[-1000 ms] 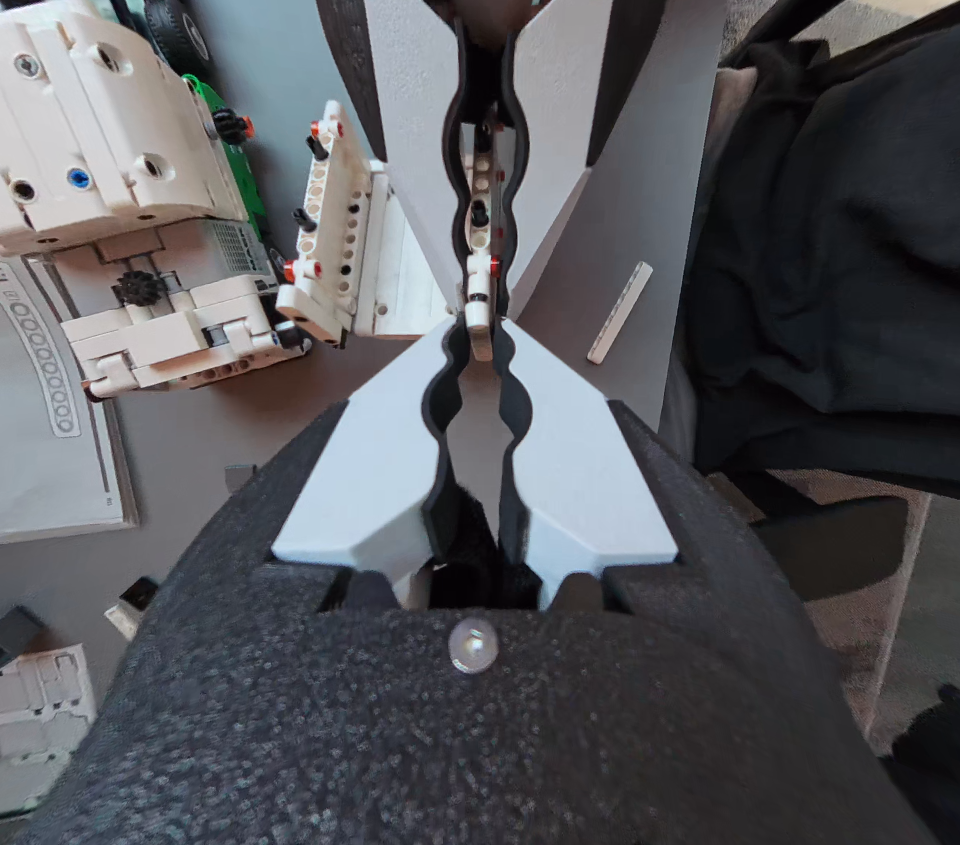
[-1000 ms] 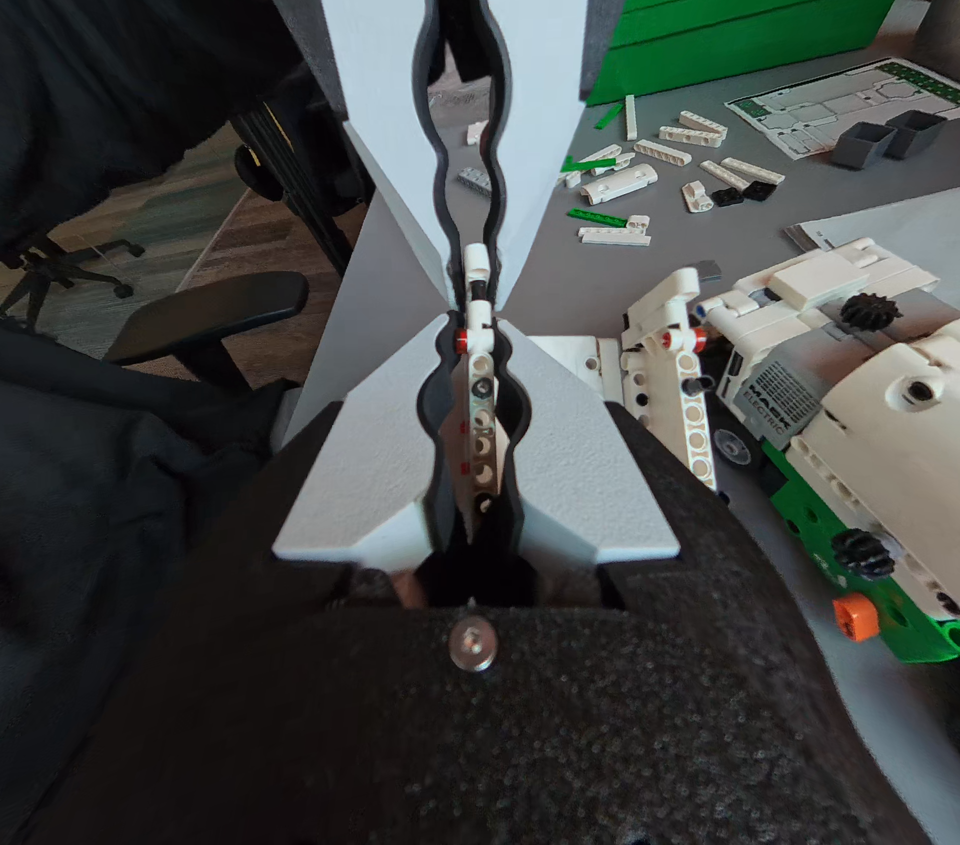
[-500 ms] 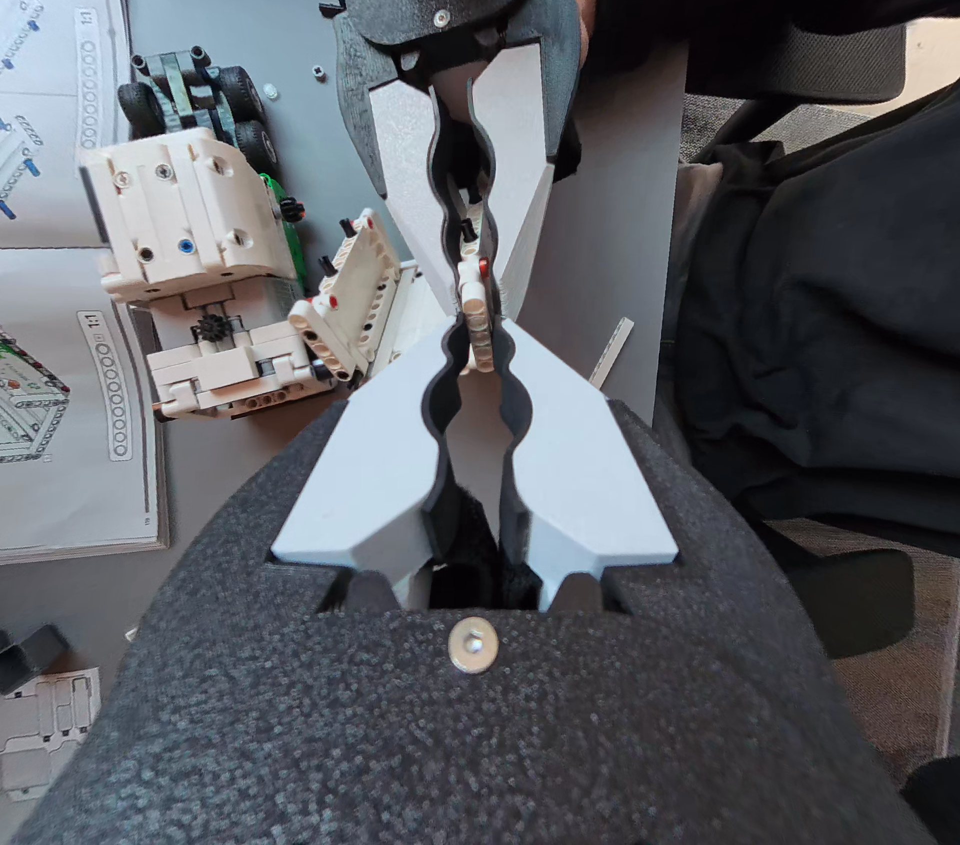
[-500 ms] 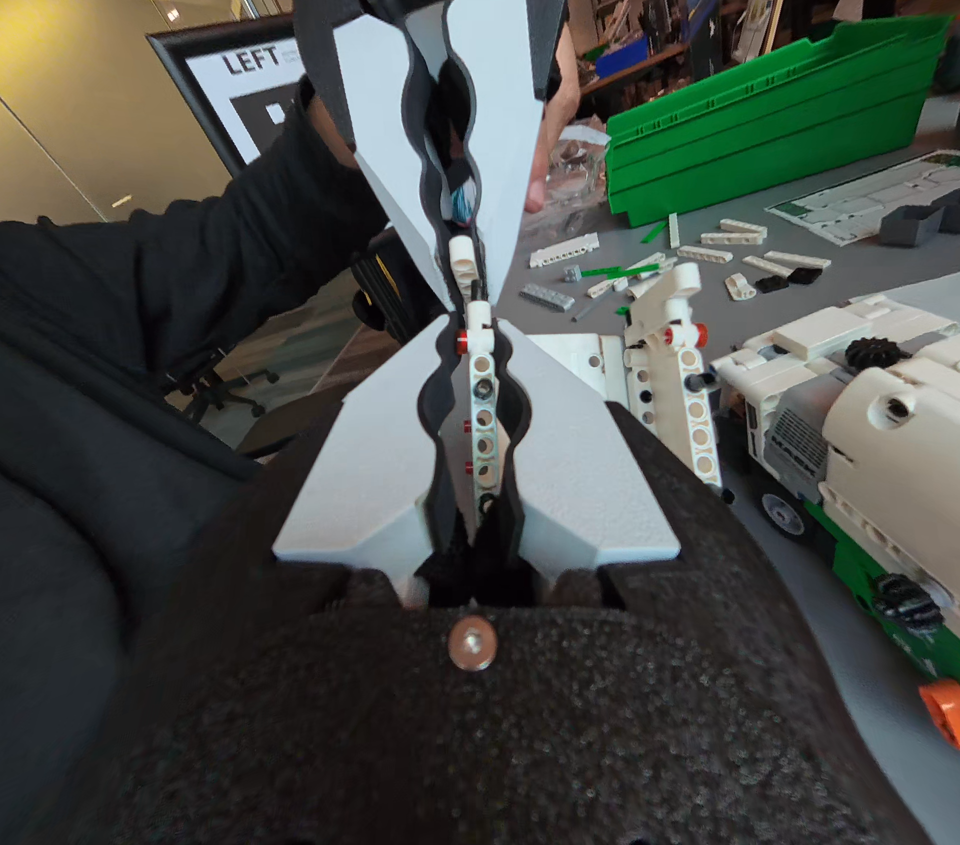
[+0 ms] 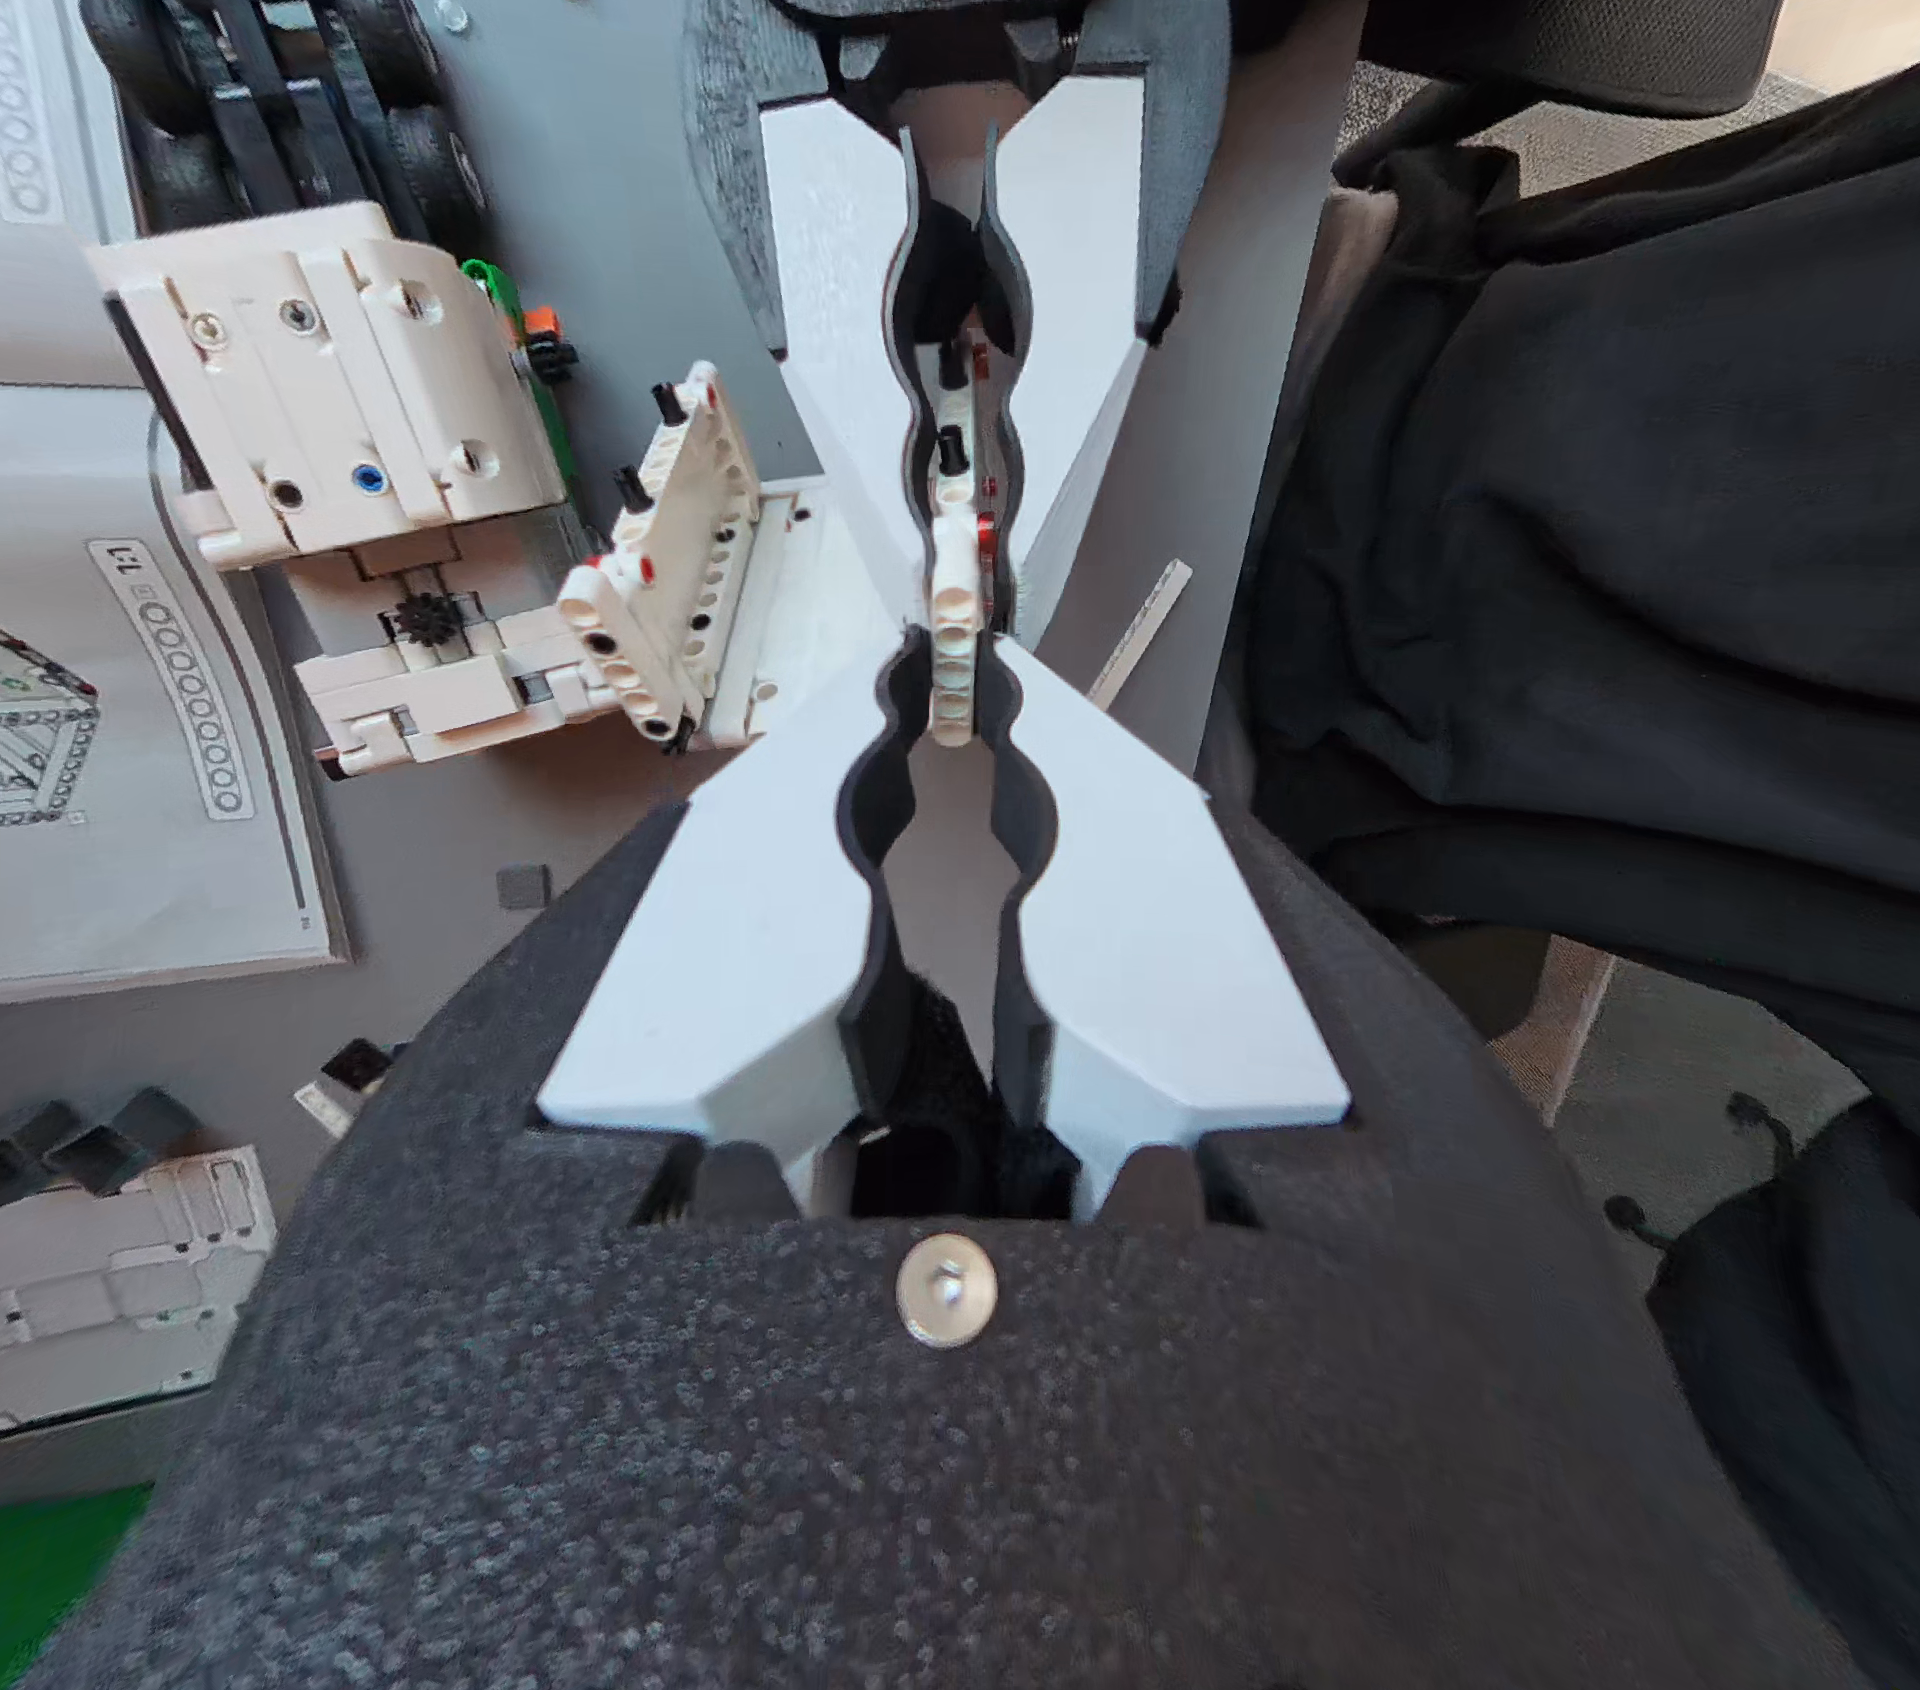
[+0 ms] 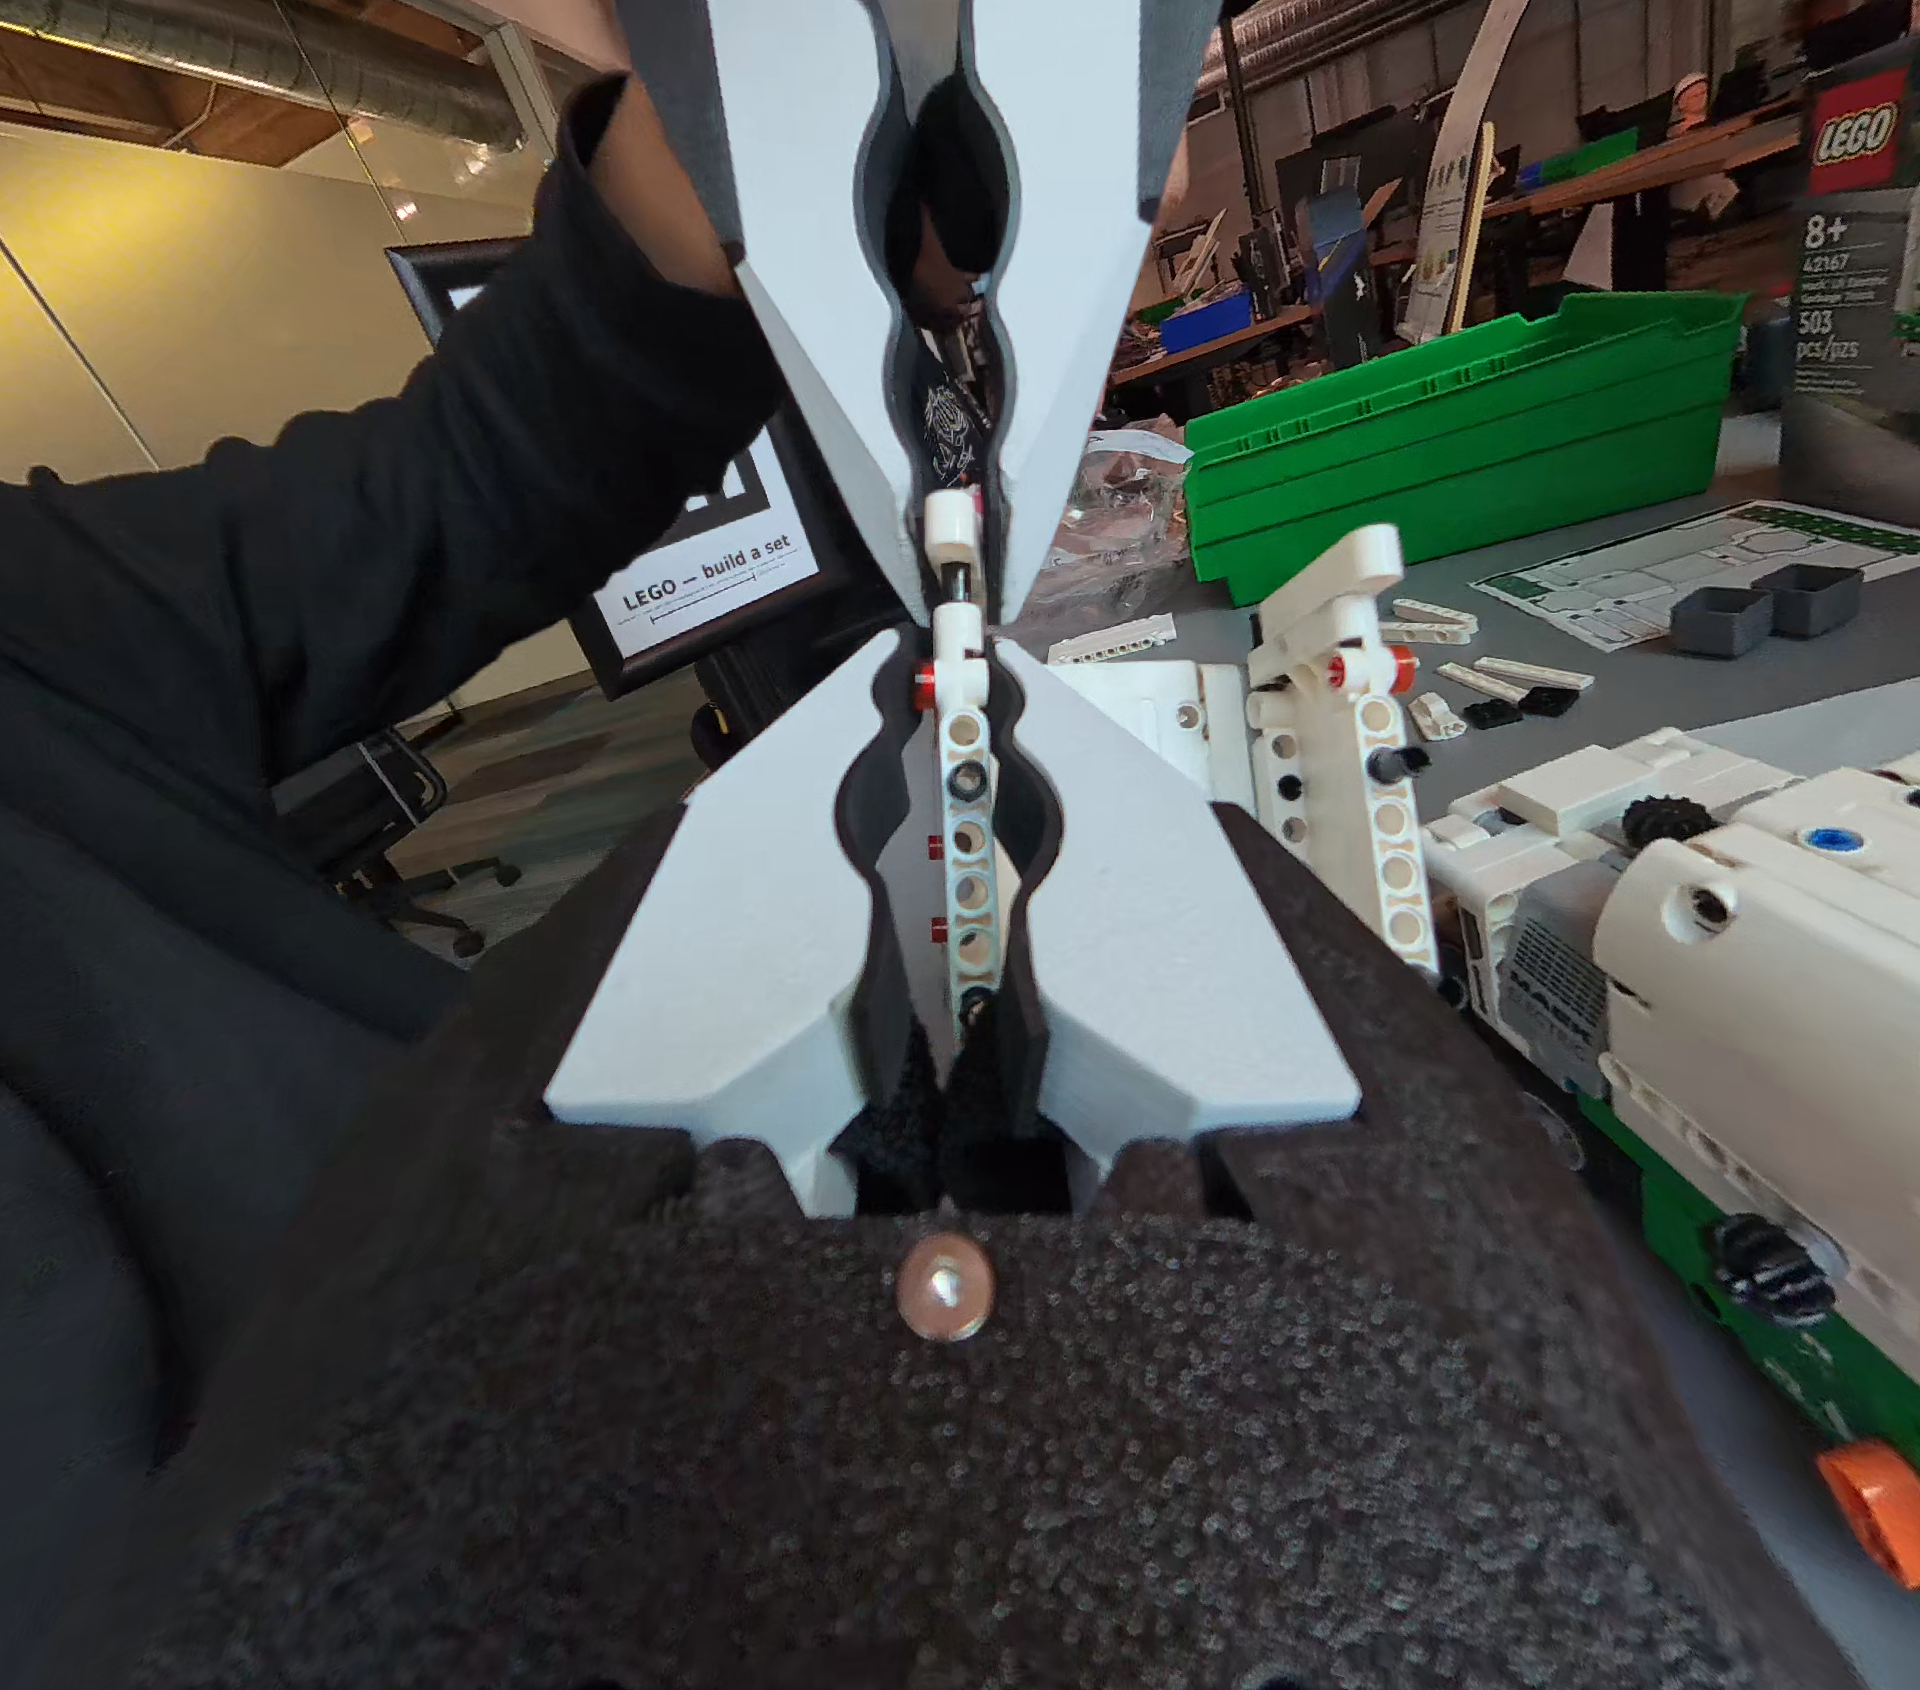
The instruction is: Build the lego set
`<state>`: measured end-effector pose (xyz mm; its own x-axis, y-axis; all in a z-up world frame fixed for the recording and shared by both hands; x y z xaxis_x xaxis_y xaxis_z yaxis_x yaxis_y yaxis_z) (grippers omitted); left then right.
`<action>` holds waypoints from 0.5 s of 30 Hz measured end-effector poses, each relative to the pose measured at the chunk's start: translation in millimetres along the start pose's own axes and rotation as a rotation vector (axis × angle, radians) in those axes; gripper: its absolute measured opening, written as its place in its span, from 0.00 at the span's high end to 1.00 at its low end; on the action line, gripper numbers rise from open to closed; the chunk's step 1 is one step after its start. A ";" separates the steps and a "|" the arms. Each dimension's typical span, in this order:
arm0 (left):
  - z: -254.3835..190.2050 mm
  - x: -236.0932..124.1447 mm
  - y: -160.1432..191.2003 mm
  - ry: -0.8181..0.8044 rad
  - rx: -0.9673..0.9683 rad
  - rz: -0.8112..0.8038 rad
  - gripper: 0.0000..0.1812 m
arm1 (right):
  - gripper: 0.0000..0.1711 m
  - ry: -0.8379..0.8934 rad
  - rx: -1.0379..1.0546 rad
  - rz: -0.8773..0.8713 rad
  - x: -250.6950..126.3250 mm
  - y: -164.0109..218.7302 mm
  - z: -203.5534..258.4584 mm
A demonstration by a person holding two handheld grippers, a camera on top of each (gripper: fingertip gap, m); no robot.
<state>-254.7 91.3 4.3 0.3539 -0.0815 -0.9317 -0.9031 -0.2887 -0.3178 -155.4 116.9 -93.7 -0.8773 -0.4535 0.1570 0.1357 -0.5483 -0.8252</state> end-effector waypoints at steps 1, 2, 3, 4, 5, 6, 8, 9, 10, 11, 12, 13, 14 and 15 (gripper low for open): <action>0.7 -1.1 -2.8 0.003 -0.004 0.023 0.97 | 0.95 0.001 -0.001 -0.007 -0.4 -0.6 0.3; 0.8 -2.3 -5.7 0.000 -0.003 0.040 0.97 | 0.95 -0.005 0.004 -0.017 -1.0 -1.5 0.5; 0.4 -3.7 -8.7 -0.007 0.000 0.054 0.97 | 0.95 -0.008 0.009 -0.028 -2.1 -2.6 0.5; -0.2 -5.5 -12.0 -0.018 0.004 0.064 0.97 | 0.95 -0.005 0.005 -0.045 -3.6 -3.9 0.6; -0.9 -7.2 -15.2 -0.029 0.006 0.069 0.97 | 0.95 -0.010 0.005 -0.061 -5.2 -5.4 0.9; -1.4 -9.0 -18.3 -0.044 0.006 0.074 0.97 | 0.95 -0.014 0.005 -0.075 -6.8 -7.1 1.4; -2.2 -12.4 -23.0 -0.067 0.005 0.077 0.97 | 0.95 -0.013 -0.005 -0.101 -9.6 -10.1 2.5; -2.5 -13.8 -24.7 -0.067 0.001 0.080 0.97 | 0.95 -0.013 -0.012 -0.109 -10.3 -11.1 3.6; -2.7 -14.9 -26.1 -0.066 -0.001 0.084 0.97 | 0.95 -0.010 -0.022 -0.116 -10.6 -11.9 4.7; -3.1 -15.7 -27.2 -0.062 -0.001 0.090 0.97 | 0.95 -0.011 -0.030 -0.117 -10.7 -12.4 5.8; -3.6 -16.4 -28.5 -0.059 0.001 0.096 0.97 | 0.95 -0.013 -0.036 -0.120 -10.8 -12.7 6.7; -3.9 -17.0 -29.7 -0.058 0.002 0.101 0.97 | 0.95 -0.015 -0.038 -0.123 -11.2 -13.2 7.4; -4.2 -17.6 -31.1 -0.059 0.002 0.109 0.97 | 0.95 -0.019 -0.037 -0.126 -11.5 -13.5 7.9; -4.5 -18.0 -32.6 -0.062 0.002 0.117 0.97 | 0.95 -0.023 -0.034 -0.128 -11.9 -14.1 8.1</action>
Point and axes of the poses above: each gripper's, where its closed fingertips meet, x out along the fingers, y out of its underside, z = x × y across the jaws, the point moved 9 cm from there along -x, back along the fingers, and after that the axes turned 14 degrees about x, right-handed, at the moved point
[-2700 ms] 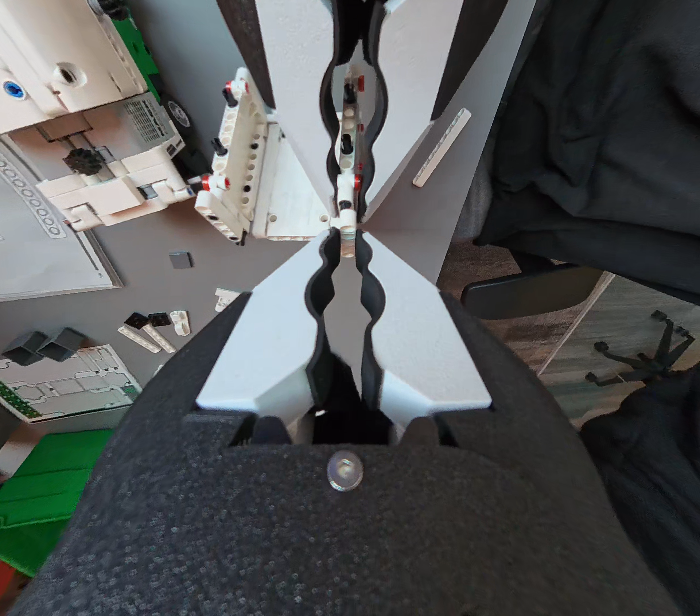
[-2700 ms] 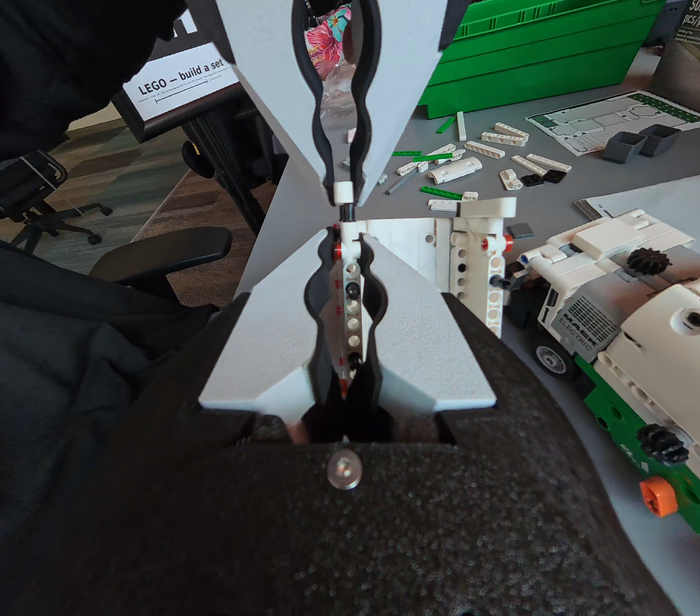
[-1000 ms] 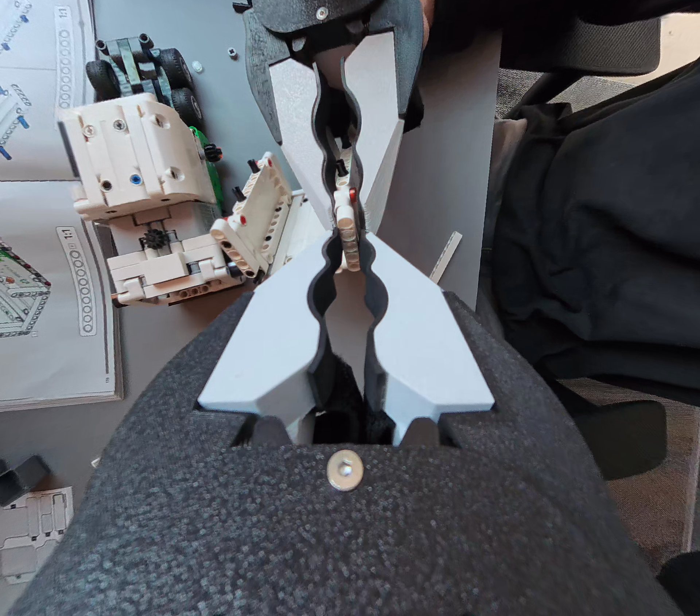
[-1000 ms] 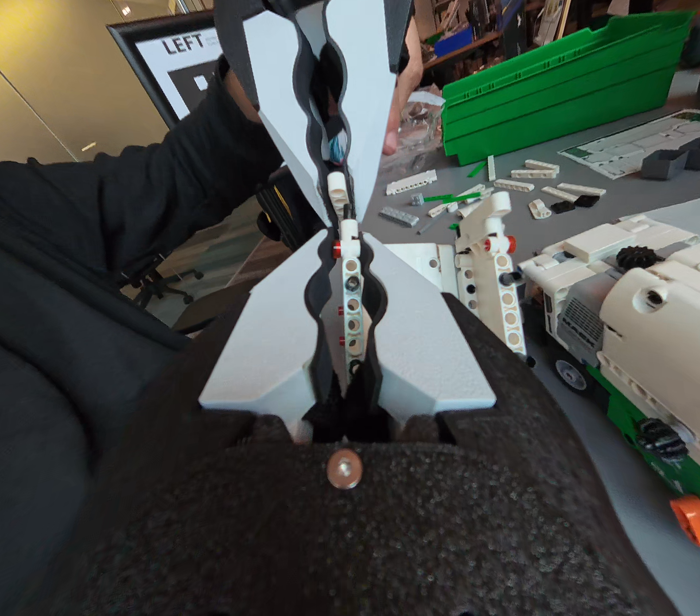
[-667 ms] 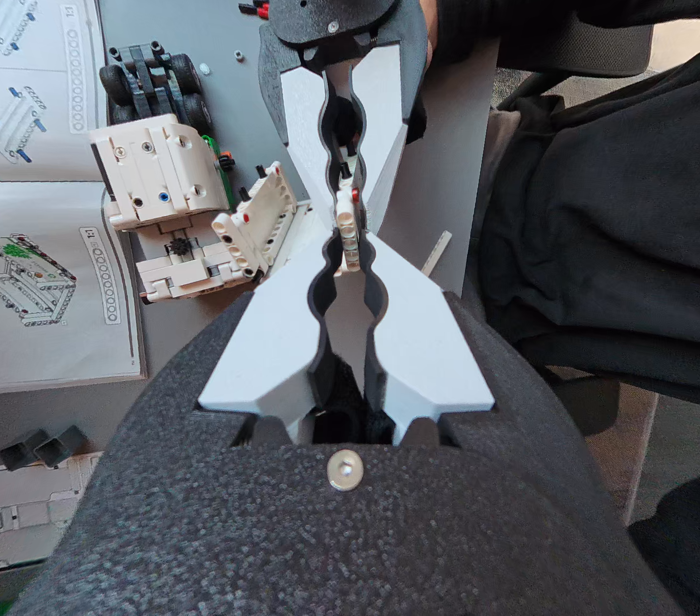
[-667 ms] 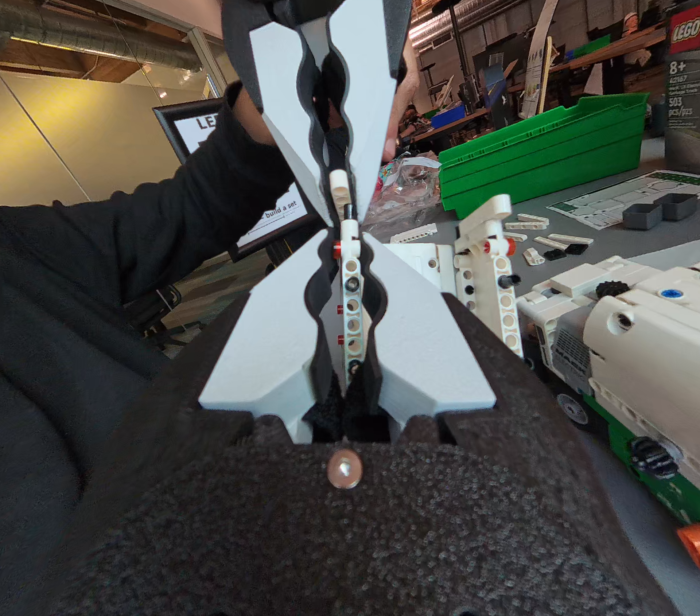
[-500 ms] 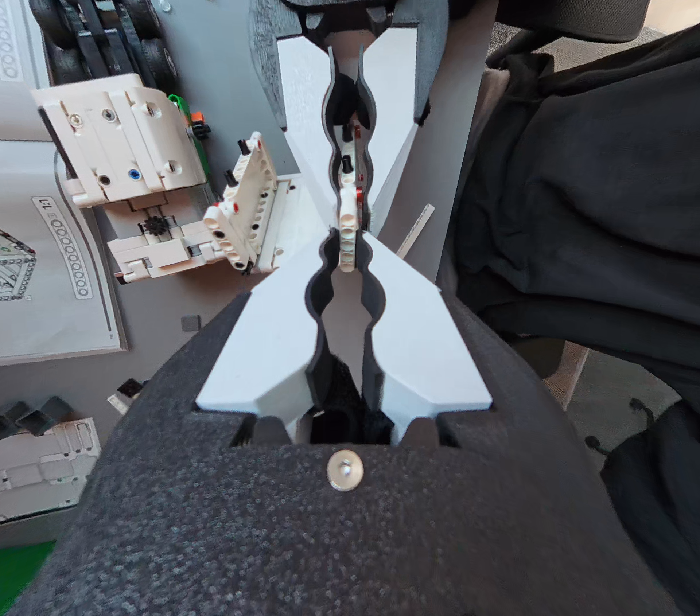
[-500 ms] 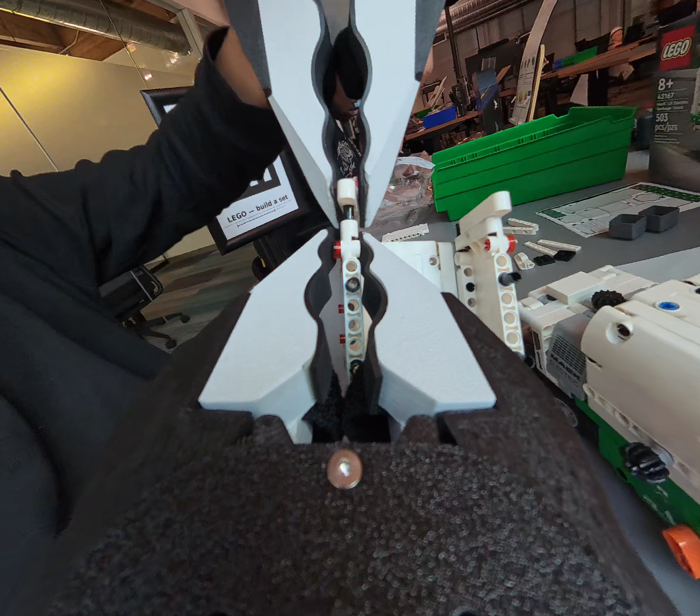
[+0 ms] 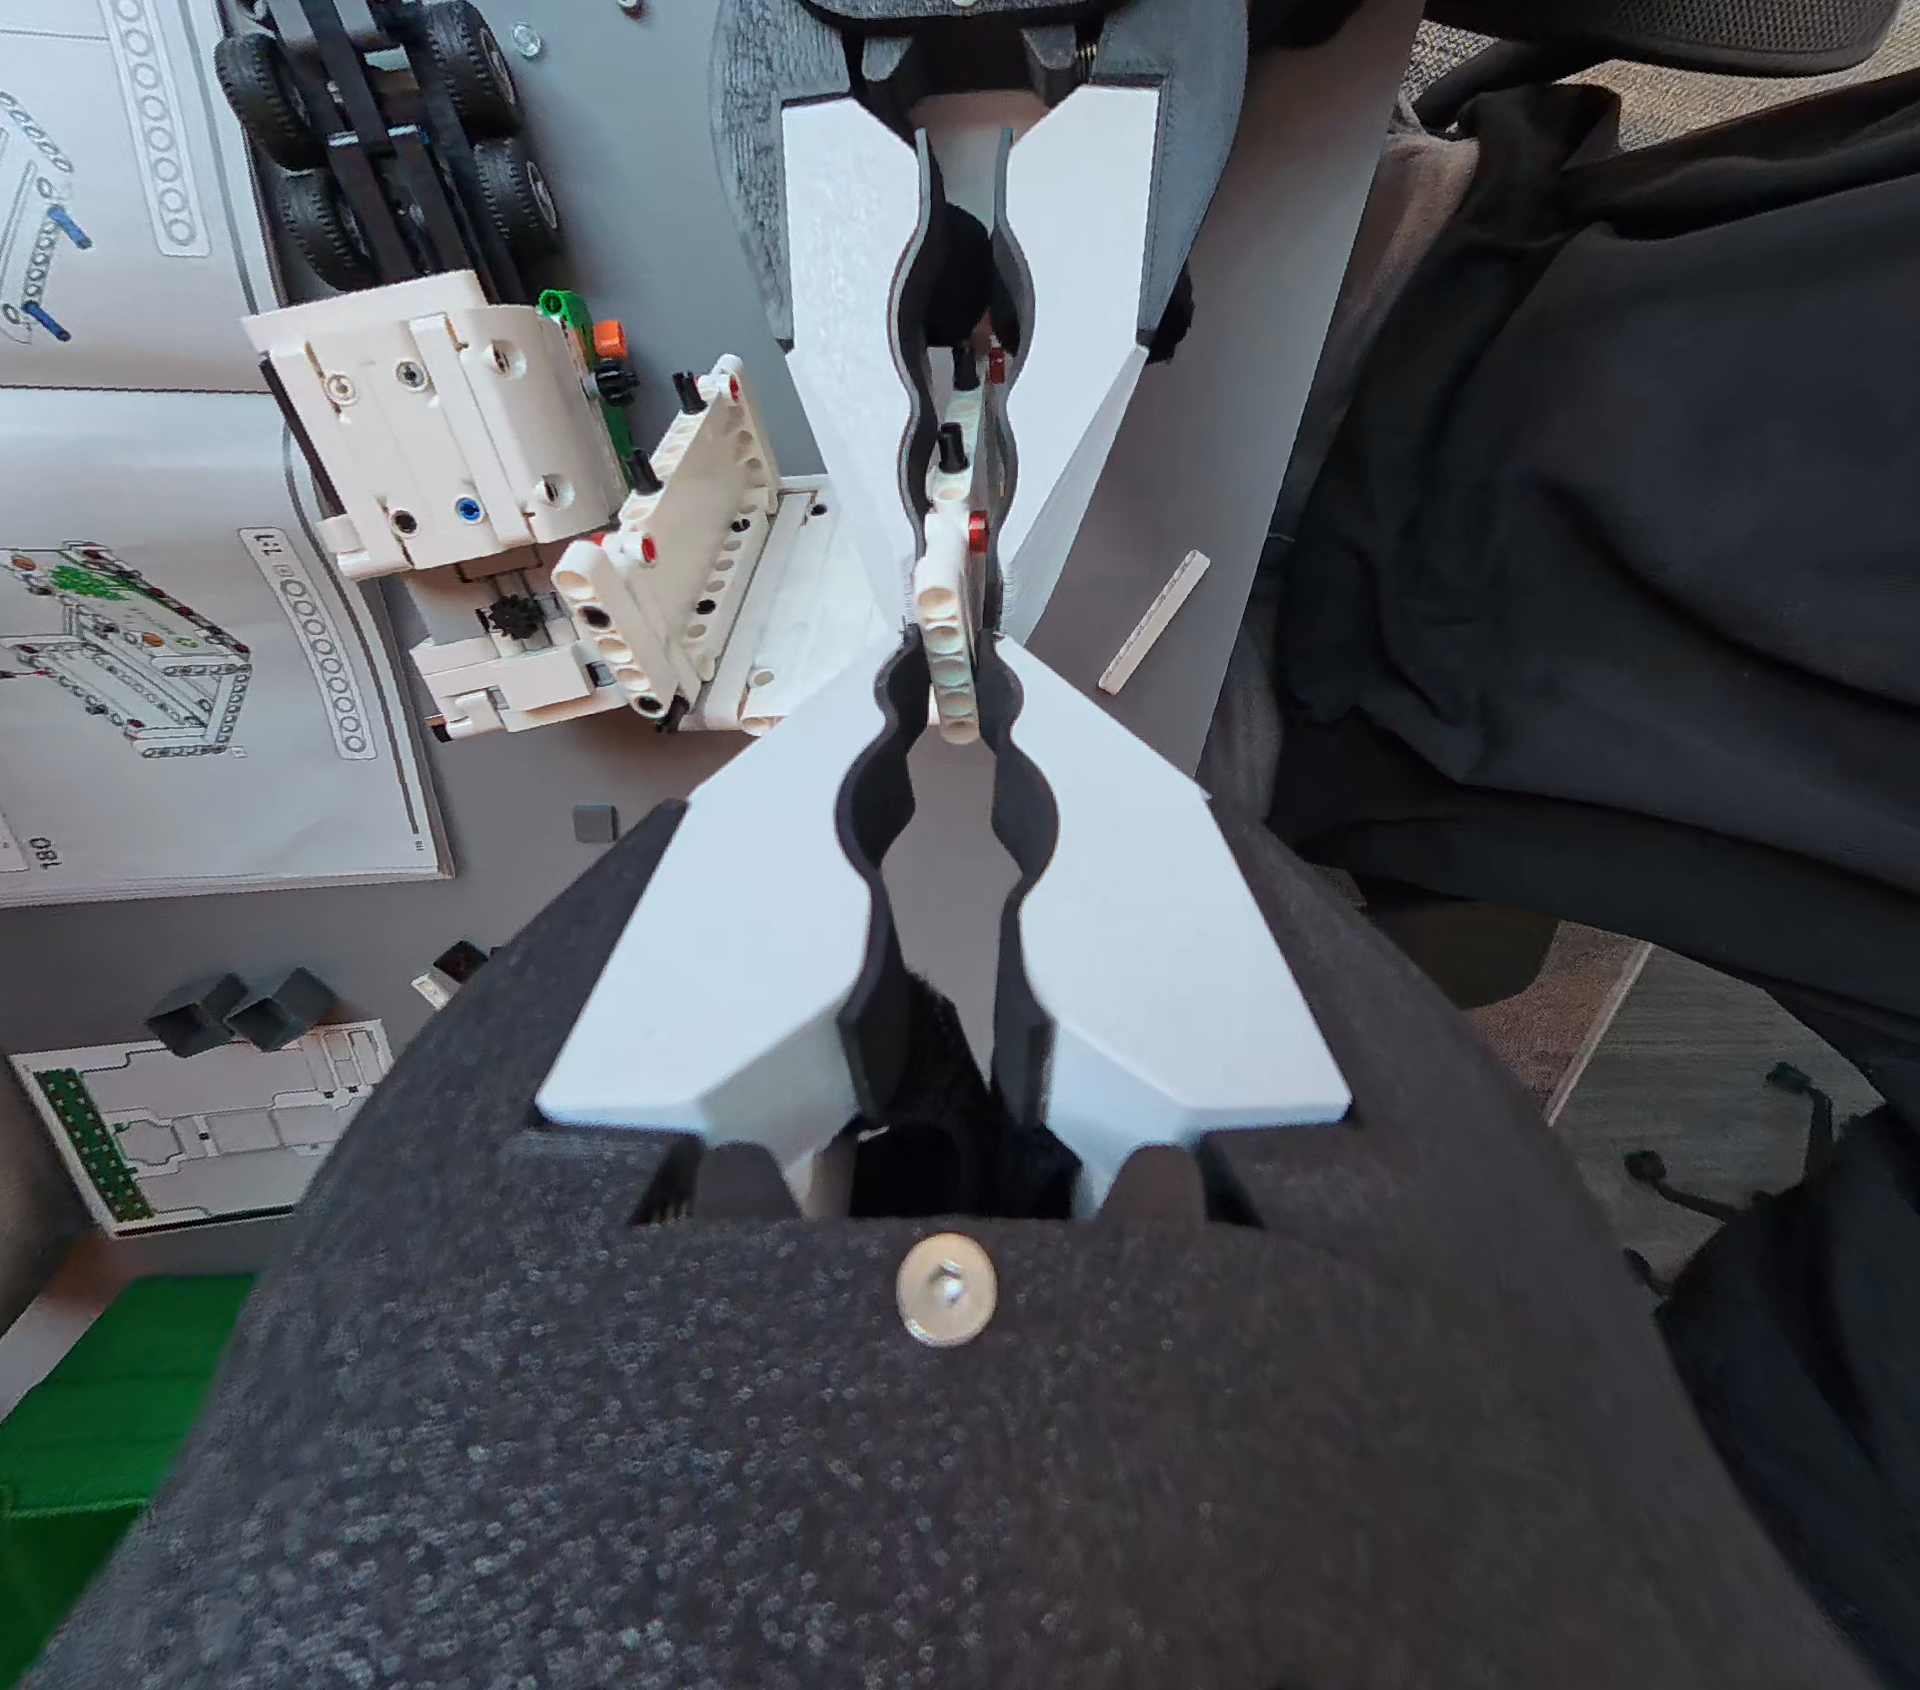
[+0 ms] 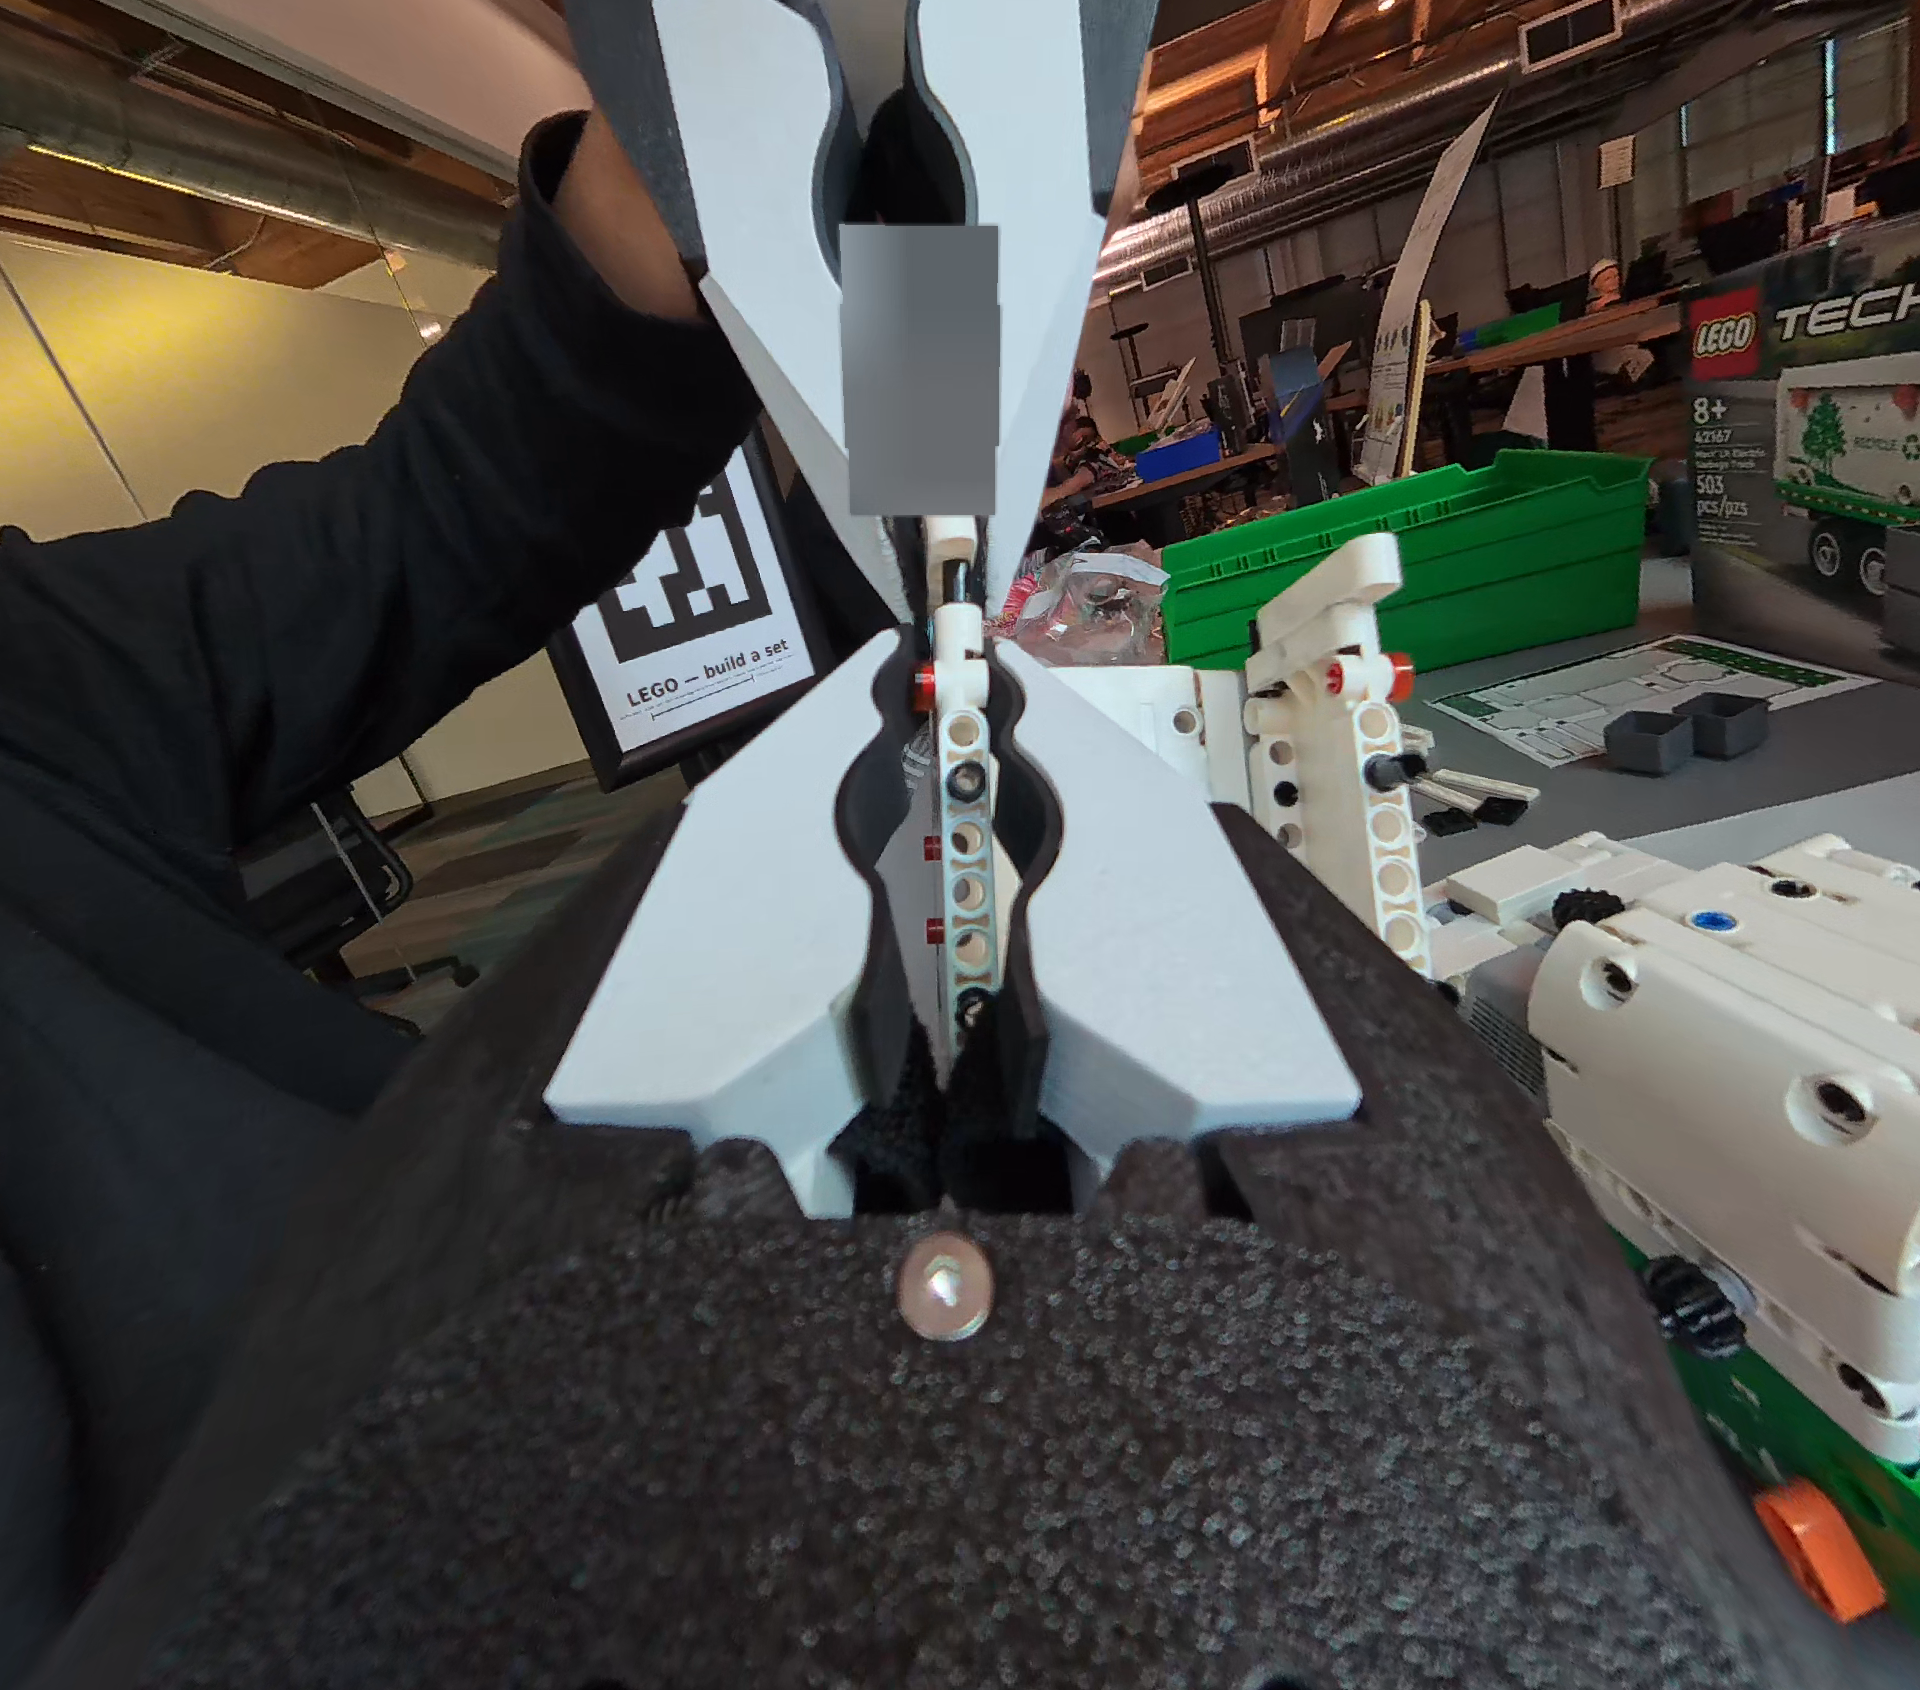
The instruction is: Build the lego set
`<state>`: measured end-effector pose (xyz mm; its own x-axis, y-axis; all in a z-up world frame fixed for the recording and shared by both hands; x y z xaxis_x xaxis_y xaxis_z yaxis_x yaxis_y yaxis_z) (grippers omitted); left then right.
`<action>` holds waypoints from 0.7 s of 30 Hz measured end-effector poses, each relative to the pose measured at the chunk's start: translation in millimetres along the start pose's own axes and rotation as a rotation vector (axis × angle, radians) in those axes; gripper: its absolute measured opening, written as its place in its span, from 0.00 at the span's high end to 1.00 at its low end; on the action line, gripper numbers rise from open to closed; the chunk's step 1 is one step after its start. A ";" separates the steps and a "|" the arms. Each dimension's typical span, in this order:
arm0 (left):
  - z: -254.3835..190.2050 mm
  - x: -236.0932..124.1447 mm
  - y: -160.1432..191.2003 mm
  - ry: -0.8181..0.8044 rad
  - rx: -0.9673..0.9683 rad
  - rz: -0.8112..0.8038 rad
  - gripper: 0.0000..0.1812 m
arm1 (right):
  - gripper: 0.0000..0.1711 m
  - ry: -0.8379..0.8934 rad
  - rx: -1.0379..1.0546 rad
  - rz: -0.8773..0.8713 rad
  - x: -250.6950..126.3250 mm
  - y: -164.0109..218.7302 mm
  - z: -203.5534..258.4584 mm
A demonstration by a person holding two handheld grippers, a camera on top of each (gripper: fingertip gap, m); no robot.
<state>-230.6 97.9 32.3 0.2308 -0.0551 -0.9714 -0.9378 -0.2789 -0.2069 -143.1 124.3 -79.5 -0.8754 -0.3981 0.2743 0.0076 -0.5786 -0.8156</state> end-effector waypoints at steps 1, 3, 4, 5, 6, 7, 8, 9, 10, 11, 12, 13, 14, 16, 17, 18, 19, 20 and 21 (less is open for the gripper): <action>-0.4 -0.7 -1.5 -0.005 0.001 0.009 0.96 | 0.95 -0.003 -0.001 -0.002 -0.4 -0.4 0.5; -1.4 -2.3 -4.6 -0.013 0.003 0.023 0.96 | 0.95 -0.013 0.001 -0.008 -1.0 -1.5 1.6; -1.9 -3.1 -6.1 -0.018 0.005 0.029 0.96 | 0.95 -0.018 0.004 -0.010 -1.5 -2.1 1.9; -2.3 -4.0 -7.4 -0.025 0.005 0.034 0.96 | 0.95 -0.020 0.005 -0.015 -2.0 -2.8 2.3; -2.7 -5.0 -8.7 -0.028 0.002 0.036 0.96 | 0.95 -0.024 0.004 -0.020 -2.5 -3.5 2.9; -3.1 -5.8 -9.9 -0.030 -0.001 0.039 0.96 | 0.95 -0.027 0.004 -0.023 -2.9 -4.1 3.3; -3.6 -6.2 -10.7 -0.030 -0.003 0.041 0.96 | 0.95 -0.027 0.003 -0.024 -3.1 -4.8 3.6; -4.1 -6.4 -11.4 -0.027 -0.003 0.042 0.97 | 0.95 -0.025 0.002 -0.025 -3.4 -5.0 3.9; -4.8 -6.4 -11.9 -0.026 0.000 0.040 1.00 | 0.95 -0.023 0.002 -0.026 -3.8 -5.5 3.9; -5.3 -6.4 -12.0 -0.032 0.005 0.037 1.00 | 0.95 -0.020 0.001 -0.027 -4.2 -5.8 3.7; -4.7 -6.6 -11.8 -0.049 0.011 0.032 1.00 | 0.95 -0.017 0.000 -0.026 -4.6 -6.3 3.3; -3.2 -6.9 -10.8 -0.074 0.014 0.024 1.00 | 0.95 -0.008 0.000 -0.024 -5.2 -6.9 2.6; -1.5 -7.7 -8.6 -0.101 0.013 0.009 1.00 | 0.95 0.005 -0.003 -0.019 -6.0 -7.6 1.8; 3.2 -9.5 2.1 -0.166 -0.002 -0.049 1.00 | 0.95 0.048 -0.003 0.017 -6.5 -8.1 -1.3; 5.3 -9.5 11.4 -0.200 -0.019 -0.092 0.99 | 0.95 0.069 -0.007 0.055 -5.7 -7.2 -2.1; 6.5 -8.3 23.1 -0.236 -0.043 -0.144 0.98 | 0.95 0.088 -0.021 0.093 -4.4 -5.8 -1.5; 5.2 -5.7 36.9 -0.267 -0.067 -0.207 0.97 | 0.95 0.102 -0.038 0.123 -2.8 -4.3 0.2; 1.2 -2.2 52.2 -0.298 -0.089 -0.290 0.95 | 0.95 0.105 -0.054 0.134 -1.0 -3.3 2.9; -5.2 1.4 67.9 -0.331 -0.114 -0.400 0.94 | 0.95 0.094 -0.065 0.122 0.7 -3.3 6.2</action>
Point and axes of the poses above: each gripper's, where its closed fingertips meet, x out along the fingers, y out of its underside, z = x × y across the jaws, the point moved 9 cm from there along -x, back along the fingers, and after that the axes turned 14 degrees about x, right-handed, at the moved point
